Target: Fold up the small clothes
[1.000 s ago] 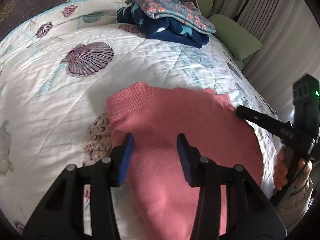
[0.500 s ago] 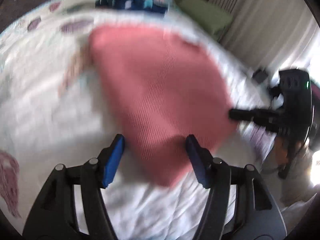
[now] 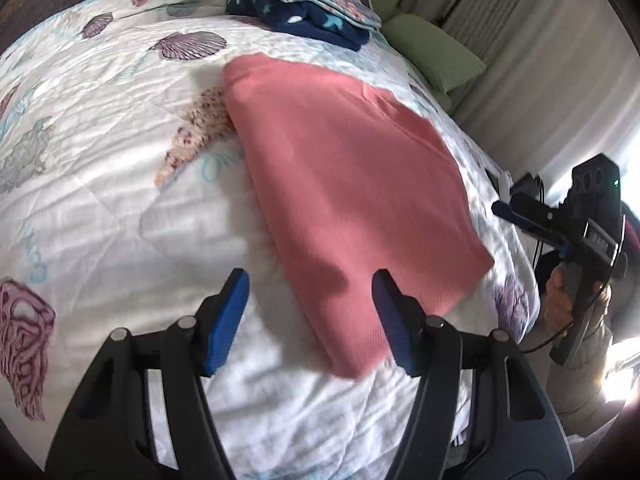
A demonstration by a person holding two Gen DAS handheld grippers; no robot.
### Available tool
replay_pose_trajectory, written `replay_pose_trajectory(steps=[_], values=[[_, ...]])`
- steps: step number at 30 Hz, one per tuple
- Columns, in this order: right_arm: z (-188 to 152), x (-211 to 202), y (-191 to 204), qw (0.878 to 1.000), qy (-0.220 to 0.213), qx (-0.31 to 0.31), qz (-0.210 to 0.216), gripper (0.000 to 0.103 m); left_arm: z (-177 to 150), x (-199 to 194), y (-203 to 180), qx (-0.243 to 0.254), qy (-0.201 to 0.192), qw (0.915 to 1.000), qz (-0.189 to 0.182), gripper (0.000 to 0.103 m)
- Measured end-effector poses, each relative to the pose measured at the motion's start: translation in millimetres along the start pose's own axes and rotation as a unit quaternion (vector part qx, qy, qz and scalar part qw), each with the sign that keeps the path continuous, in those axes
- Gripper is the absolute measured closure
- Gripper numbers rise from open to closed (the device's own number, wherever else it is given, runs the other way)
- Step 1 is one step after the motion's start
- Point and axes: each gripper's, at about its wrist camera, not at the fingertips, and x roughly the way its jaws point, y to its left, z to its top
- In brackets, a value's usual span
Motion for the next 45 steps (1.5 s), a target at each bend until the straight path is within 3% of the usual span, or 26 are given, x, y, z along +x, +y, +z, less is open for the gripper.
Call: replay_pose_trajectory(steps=[13,21,27,32,34,35,36,37,38,39,41,45], values=[[31.3,53.2,-15.6,0.999,0.043,-0.006,0.013,0.025,40.1,36.2,17.8,-0.018,0.025,0.9994,-0.013,0.038],[58.2,90.2,-12.0,0.996,0.054,-0.045,0.046,0.025,69.8,62.3,29.9,-0.023,0.034,0.9975,-0.057,0.038],[83.3,114.4,-19.0,0.993,0.066,-0.035,0.089,0.025,91.4,75.9,41.4,-0.030,0.034,0.9947,-0.093,0.038],[94.8,133.5,-9.8,0.991,0.078,-0.067,0.086,0.025,107.9,84.3,46.3,-0.023,0.029,0.9938,-0.105,0.038],[98.3,140.1,-6.3,0.991,0.078,-0.078,0.080,0.028,117.0,89.4,47.5,-0.021,0.027,0.9940,-0.104,0.038],[99.5,142.3,-6.3,0.991,0.078,-0.080,0.077,0.034,119.4,90.6,48.8,-0.022,0.026,0.9940,-0.104,0.038],[101.6,145.0,-6.6,0.991,0.076,-0.081,0.070,0.049,123.0,92.5,49.1,-0.021,0.021,0.9941,-0.104,0.038],[102.8,147.2,-7.7,0.992,0.077,-0.080,0.064,0.059,124.4,93.0,49.0,-0.020,0.017,0.9946,-0.100,0.046],[103.7,149.6,-10.9,0.992,0.080,-0.074,0.058,0.073,125.6,93.2,49.1,-0.017,0.012,0.9957,-0.090,0.062],[104.6,150.3,-17.6,0.993,0.082,-0.055,0.067,0.078,126.9,93.1,49.7,-0.014,0.007,0.9964,-0.083,0.067],[104.0,144.9,-22.6,0.993,0.074,-0.040,0.080,0.082,126.7,88.1,50.9,-0.015,-0.005,0.9957,-0.091,0.079],[100.6,130.8,-5.7,0.995,0.047,-0.076,0.054,0.083,124.0,69.1,34.9,0.021,-0.038,0.9970,-0.064,0.081]])
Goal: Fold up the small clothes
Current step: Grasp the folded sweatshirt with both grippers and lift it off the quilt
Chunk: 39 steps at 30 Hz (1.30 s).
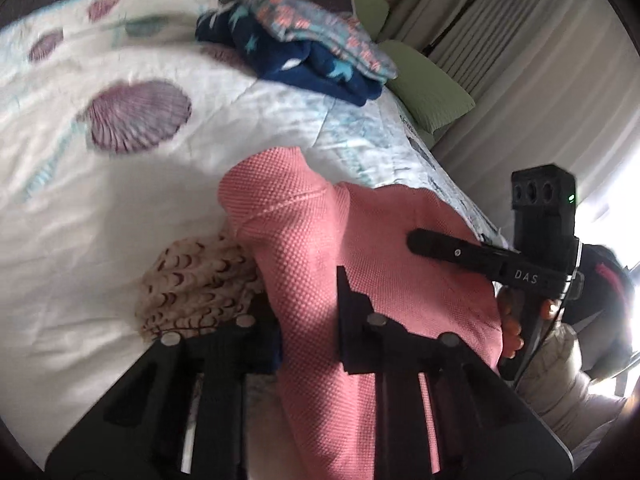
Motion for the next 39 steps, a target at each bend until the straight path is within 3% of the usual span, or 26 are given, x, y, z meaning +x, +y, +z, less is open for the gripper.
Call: replay_pose_trajectory(steps=[12,20,26,30,36,39], values=[[-2.3,-82.0,63.7,0.994,-0.094,-0.056,-0.028,0.084,4.7,-77.5,-68.1,0.091,-0.087,0.9916,0.029,0.083],[0.3,-149.9,120.3,0.977,-0.164,-0.113,-0.074,0.084,12.1,-135.5,-111.5,0.130,-0.149,0.9801,0.024,0.084],[16.7,-196.0,157.6,0.959,-0.215,-0.155,-0.100,0.085,36.0,-175.1,-147.9,0.181,-0.192,0.9633,0.050,0.085],[50.5,-224.1,178.3,0.949,-0.240,-0.169,-0.110,0.085,72.7,-202.9,-172.1,0.201,-0.218,0.9523,0.072,0.085],[108.2,-263.7,217.4,0.926,-0.288,-0.200,-0.137,0.085,131.1,-248.0,-211.8,0.234,-0.274,0.9252,0.118,0.085],[138.9,-276.6,231.1,0.918,-0.306,-0.203,-0.146,0.085,157.9,-258.4,-221.3,0.243,-0.293,0.9156,0.128,0.085]])
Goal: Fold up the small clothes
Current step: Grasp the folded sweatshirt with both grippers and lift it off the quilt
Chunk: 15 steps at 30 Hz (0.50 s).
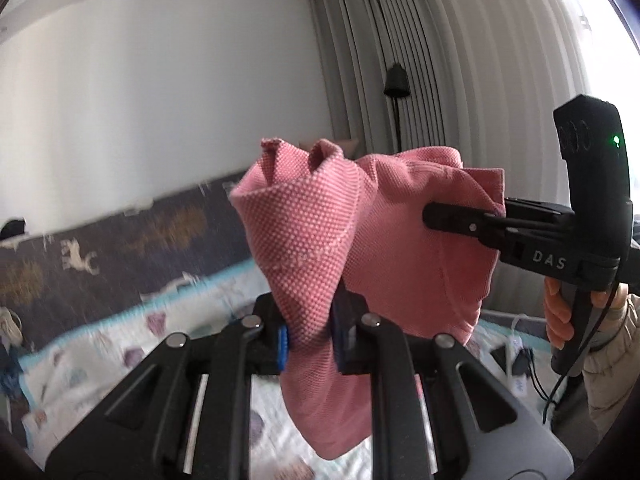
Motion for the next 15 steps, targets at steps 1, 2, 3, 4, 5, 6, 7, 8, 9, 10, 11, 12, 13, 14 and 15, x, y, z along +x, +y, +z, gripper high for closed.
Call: replay_pose_trajectory(steps=[1,2,3,4,5,6,7,8,9,10,11,12,13,14,15], values=[[10.9,5.5,-1.4,1.000,-0.003,-0.001,-0.005,0.085,6.5,3.6,1.9,0.002,-0.001,1.0000,0.003,0.085],[18.7,10.7,-2.9,1.000,-0.003,-0.001,-0.009,0.085,14.5,9.0,4.5,0.003,0.000,1.0000,0.007,0.085],[29.0,19.3,-5.6,1.000,-0.001,0.002,-0.015,0.085,21.8,14.7,6.6,0.005,0.001,0.9999,0.012,0.085],[35.9,24.8,-6.4,1.000,0.000,0.003,-0.020,0.085,29.7,22.2,8.5,0.011,0.002,0.9998,0.019,0.085],[41.6,29.4,-7.2,1.000,-0.001,0.002,-0.025,0.085,34.5,26.8,9.1,0.016,0.002,0.9995,0.026,0.085],[48.7,33.8,-6.6,0.999,-0.005,-0.001,-0.033,0.085,41.6,34.1,10.0,0.024,0.000,0.9991,0.033,0.085],[52.4,37.8,-6.6,0.999,-0.008,-0.003,-0.037,0.085,45.6,36.8,10.6,0.028,-0.002,0.9989,0.037,0.085],[54.0,40.7,-6.9,0.999,-0.011,-0.005,-0.042,0.085,49.2,41.0,11.7,0.031,-0.003,0.9987,0.040,0.085],[58.8,46.5,-10.0,0.999,-0.014,-0.005,-0.046,0.085,52.4,46.4,14.2,0.032,-0.003,0.9986,0.042,0.085],[61.8,50.6,-12.3,0.999,-0.014,-0.001,-0.046,0.085,56.5,52.7,16.5,0.032,-0.002,0.9986,0.043,0.085],[62.6,52.4,-14.6,0.999,-0.014,0.003,-0.047,0.085,58.4,57.8,18.2,0.031,0.000,0.9986,0.044,0.085],[63.8,57.2,-15.7,0.999,-0.013,0.007,-0.047,0.085,60.0,64.7,20.8,0.028,0.002,0.9986,0.044,0.085],[65.3,64.0,-20.8,0.999,-0.011,0.013,-0.047,0.085,61.2,72.7,23.4,0.026,0.004,0.9987,0.045,0.085],[66.3,70.8,-24.3,0.999,-0.010,0.018,-0.047,0.085,61.9,78.0,24.4,0.024,0.005,0.9987,0.045,0.085],[67.0,77.2,-28.4,0.999,-0.009,0.022,-0.048,0.085,61.1,87.3,27.6,0.021,0.008,0.9988,0.044,0.085]])
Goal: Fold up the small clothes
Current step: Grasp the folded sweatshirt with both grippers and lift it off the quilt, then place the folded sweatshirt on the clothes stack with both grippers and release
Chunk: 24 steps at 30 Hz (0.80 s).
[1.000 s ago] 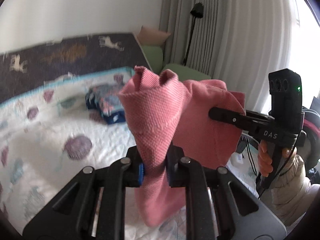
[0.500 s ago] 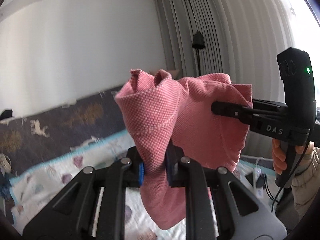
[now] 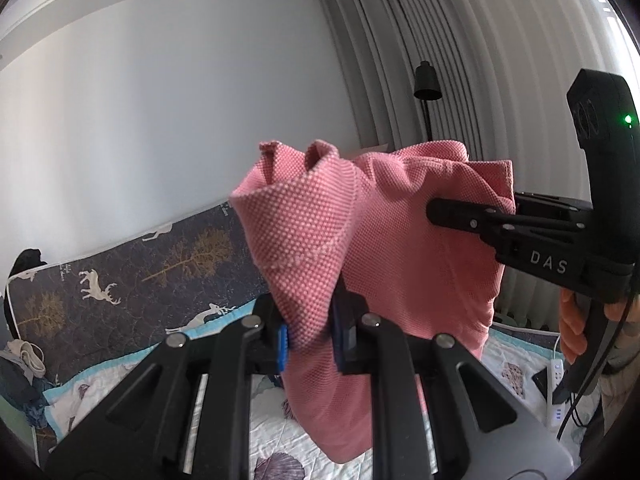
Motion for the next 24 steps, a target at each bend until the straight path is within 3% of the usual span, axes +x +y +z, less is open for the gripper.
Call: replay_pose_trajectory(steps=[8,17,24], values=[[-26.6,61.7,-28.4,0.999,0.029,0.027,0.006,0.085,-39.6,73.8,13.4,-0.028,0.043,0.9985,-0.019,0.085],[-90.3,159.1,-70.1,0.994,0.079,0.077,0.013,0.086,-91.5,179.7,21.5,-0.035,0.096,0.9945,-0.019,0.085],[-131.2,258.5,-89.4,0.988,0.127,0.083,-0.016,0.086,-134.3,275.0,24.9,-0.042,0.130,0.9906,0.002,0.085]])
